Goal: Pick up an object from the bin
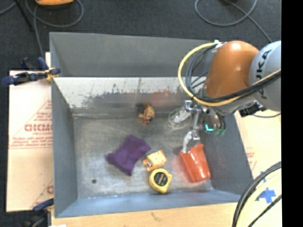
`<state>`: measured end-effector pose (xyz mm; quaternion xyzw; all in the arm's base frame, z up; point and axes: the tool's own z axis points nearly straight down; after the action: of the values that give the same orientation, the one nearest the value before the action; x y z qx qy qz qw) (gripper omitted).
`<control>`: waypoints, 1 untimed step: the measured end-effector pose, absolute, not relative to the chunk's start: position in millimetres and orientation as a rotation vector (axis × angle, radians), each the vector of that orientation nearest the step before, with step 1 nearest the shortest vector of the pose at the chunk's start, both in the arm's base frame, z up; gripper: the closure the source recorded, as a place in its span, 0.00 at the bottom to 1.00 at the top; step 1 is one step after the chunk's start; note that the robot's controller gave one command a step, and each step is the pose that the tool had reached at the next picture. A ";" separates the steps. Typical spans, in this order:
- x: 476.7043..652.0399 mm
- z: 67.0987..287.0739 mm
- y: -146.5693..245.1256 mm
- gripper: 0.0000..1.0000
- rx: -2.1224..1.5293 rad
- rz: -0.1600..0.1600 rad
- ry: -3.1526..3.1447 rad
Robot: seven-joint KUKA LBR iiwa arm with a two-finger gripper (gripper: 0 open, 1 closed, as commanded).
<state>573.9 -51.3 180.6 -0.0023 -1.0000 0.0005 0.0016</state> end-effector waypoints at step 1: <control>575.6 184.8 -51.4 0.00 -0.006 0.003 -3.146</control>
Offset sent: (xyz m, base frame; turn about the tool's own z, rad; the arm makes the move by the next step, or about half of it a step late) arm 0.0204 0.0888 -0.1106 0.0514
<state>575.6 -51.4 184.8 -0.0019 -1.0000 0.0009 -0.0022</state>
